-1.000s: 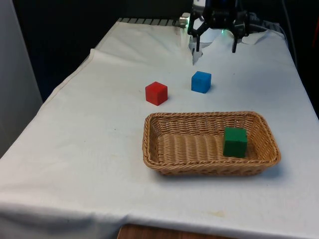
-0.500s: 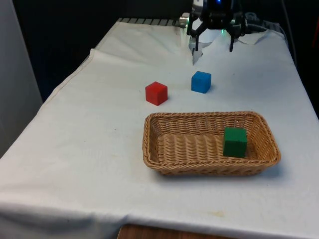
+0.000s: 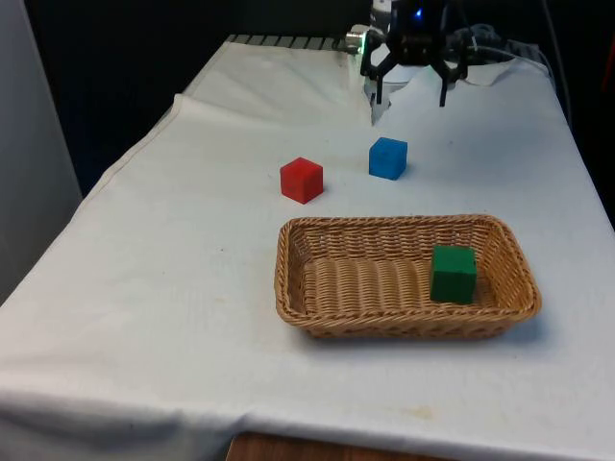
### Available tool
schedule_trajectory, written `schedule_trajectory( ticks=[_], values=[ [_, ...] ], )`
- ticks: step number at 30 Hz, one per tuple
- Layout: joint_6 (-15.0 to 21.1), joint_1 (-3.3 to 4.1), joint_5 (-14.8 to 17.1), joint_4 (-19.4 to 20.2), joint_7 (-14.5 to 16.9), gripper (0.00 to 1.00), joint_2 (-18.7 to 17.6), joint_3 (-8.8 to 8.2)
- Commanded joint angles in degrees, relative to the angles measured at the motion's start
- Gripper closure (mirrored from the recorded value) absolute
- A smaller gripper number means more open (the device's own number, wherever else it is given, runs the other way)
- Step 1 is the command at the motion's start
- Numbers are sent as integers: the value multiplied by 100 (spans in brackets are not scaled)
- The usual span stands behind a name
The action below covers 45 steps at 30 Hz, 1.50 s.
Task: Pick up exactly two blocks and place them into the basket.
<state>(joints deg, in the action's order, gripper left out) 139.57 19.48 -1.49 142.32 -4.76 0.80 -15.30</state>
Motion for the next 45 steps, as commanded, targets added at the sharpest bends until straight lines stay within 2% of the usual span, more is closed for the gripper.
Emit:
schedule_trajectory(
  ticks=[1, 6, 7, 9, 12, 15, 16, 17, 18, 22, 24, 25, 28, 31, 32, 34, 40, 41, 42, 45],
  values=[
    [86, 0, -23, 80, -74, 0, 40, 0],
    [229, -6, -6, 281, -201, 0, 29, 0],
    [149, 0, 0, 212, -143, 0, 6, 0],
    [275, -6, -6, 338, -229, 0, 29, -6],
    [361, -23, 0, 441, -229, 0, 0, -52],
    [395, -57, 11, 464, -97, 0, -40, -160],
    [344, -23, 0, 458, -166, 0, -17, -132],
    [401, -63, 17, 470, -52, 0, -57, -201],
    [407, -69, 17, 476, 0, 0, -63, -246],
    [407, -86, 23, 476, 229, 0, -132, -464],
    [361, -63, 0, 464, 218, 0, -132, -493],
    [441, -86, 40, 487, 315, 0, -195, -567],
    [493, -80, 69, 510, 350, 0, -264, -636],
    [579, -80, 115, 550, 338, 0, -338, -659],
    [493, -74, 46, 510, 304, 0, -350, -665],
    [682, -74, 218, 596, 327, 0, -447, -653],
    [877, -80, 521, 653, 372, 0, -584, -613],
    [814, -74, 384, 602, 309, 0, -625, -642],
    [894, -80, 561, 665, 378, 0, -590, -607],
    [928, -86, 733, 693, 441, 0, -579, -590]
  ],
)
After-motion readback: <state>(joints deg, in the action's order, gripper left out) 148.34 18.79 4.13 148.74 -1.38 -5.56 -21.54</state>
